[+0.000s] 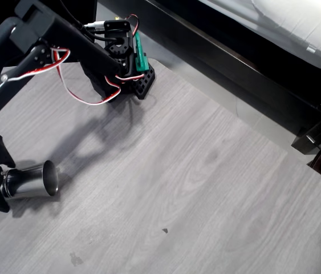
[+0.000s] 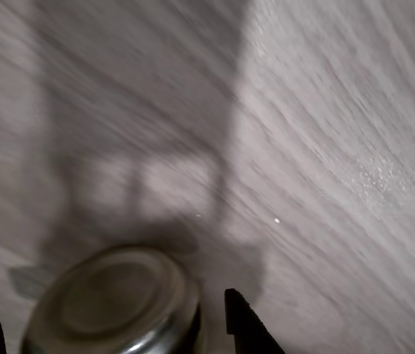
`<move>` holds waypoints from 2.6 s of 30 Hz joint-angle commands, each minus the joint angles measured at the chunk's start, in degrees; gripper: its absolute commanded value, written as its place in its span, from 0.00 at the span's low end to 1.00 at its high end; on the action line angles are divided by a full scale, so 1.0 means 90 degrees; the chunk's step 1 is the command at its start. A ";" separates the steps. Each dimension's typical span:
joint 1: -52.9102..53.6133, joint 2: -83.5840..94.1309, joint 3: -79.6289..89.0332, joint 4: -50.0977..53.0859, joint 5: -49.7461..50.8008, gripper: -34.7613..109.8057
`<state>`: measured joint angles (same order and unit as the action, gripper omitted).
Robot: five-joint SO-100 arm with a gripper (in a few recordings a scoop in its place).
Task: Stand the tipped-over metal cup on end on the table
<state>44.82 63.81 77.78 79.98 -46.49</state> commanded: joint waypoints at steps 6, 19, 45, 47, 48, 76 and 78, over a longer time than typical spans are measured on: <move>-0.0098 0.0020 0.0498 -0.0732 0.0010 0.36; -0.0361 0.1162 0.1064 -0.1318 0.0049 0.24; -0.3086 0.8203 0.9600 -1.1484 -0.3701 0.24; -0.3232 0.7441 0.9551 -1.2500 -0.3701 0.24; -0.3291 0.7031 0.9482 -1.2949 -0.3740 0.24; -0.3916 -0.0059 0.7910 -1.9229 -0.4170 0.24; -0.3916 -0.0312 0.7842 -1.9326 -0.4160 0.24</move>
<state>9.76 62.84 150.29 -83.85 -84.46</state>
